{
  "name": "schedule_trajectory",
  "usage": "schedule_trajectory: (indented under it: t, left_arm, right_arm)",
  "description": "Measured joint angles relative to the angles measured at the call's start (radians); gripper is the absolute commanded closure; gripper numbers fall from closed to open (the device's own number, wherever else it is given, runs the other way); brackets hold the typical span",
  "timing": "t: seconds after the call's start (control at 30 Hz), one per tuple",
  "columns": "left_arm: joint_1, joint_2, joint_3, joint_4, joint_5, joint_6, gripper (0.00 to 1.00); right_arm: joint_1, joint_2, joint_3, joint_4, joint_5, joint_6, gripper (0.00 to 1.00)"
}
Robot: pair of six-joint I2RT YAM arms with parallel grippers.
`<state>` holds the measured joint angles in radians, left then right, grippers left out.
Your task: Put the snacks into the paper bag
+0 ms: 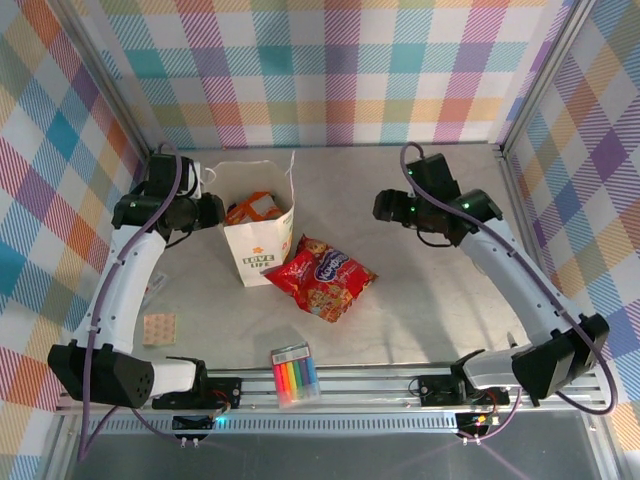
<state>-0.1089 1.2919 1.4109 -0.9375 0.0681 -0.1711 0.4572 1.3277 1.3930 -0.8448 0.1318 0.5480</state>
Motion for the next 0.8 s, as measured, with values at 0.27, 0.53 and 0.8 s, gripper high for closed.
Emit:
schedule_trajectory:
  t: [0.27,0.53,0.8]
  left_arm:
    - [0.000,0.003,0.000,0.000,0.000,0.000,0.66]
    - [0.000,0.005,0.002,0.000,-0.002,-0.002,0.62]
    - [0.000,0.011,0.002,0.001,-0.002,-0.013,0.61]
  right_arm:
    - [-0.118,0.020,-0.142,0.051,-0.123,0.045,0.18]
    - [-0.158,0.118,-0.221,0.084,-0.187,0.047,0.15]
    - [-0.164,0.164,-0.265,0.109,-0.225,0.043,0.14]
